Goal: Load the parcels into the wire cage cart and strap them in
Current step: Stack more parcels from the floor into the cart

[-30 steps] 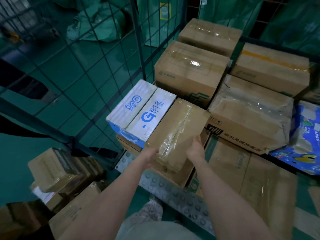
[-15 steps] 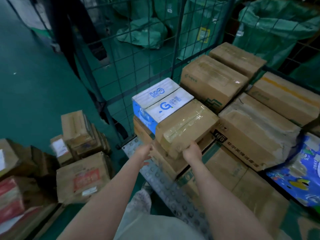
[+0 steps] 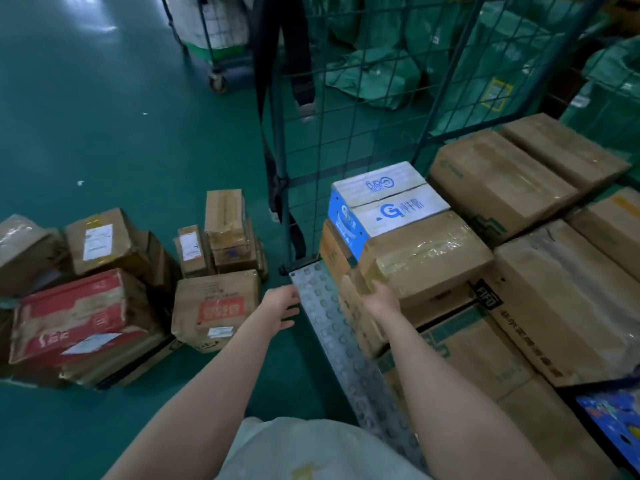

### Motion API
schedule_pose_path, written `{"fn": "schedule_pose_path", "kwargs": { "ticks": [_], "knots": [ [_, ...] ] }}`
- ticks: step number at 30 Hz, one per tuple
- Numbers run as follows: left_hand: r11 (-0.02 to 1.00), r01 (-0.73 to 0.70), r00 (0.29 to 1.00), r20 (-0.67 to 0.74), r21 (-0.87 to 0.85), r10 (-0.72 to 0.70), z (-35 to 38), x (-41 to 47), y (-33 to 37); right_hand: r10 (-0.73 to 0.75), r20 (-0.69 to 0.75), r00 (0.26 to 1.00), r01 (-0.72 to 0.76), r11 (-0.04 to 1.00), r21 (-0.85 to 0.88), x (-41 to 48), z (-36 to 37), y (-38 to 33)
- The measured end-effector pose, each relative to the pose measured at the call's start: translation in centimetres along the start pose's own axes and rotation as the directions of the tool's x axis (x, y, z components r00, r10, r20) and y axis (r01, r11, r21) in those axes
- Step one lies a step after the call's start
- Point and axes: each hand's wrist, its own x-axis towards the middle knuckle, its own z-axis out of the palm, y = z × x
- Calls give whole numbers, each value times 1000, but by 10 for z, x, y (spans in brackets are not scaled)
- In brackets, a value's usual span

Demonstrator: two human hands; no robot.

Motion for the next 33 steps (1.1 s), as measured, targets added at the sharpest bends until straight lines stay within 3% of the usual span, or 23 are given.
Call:
{"fn": "schedule_pose_path", "kwargs": {
  "ticks": [8,17,26,33],
  "knots": [
    [998,31,986,-161,-57,-40,-77,-3,-37,-101,203,974,133,979,-153,-7,55,-38],
    [985,103,956,-261,-139,-137,-164,-1,-65,-47,379,924,151,957,-249,-20,136,-74],
    [986,140,952,-260,-91,-159,-242,48,-50,11,361,932,74,973,-220,0,213,-96],
    [980,197,944,-274,21,-184,-277,154,-55,121,329,937,-50,975,-217,53,290,-76]
  ]
}}
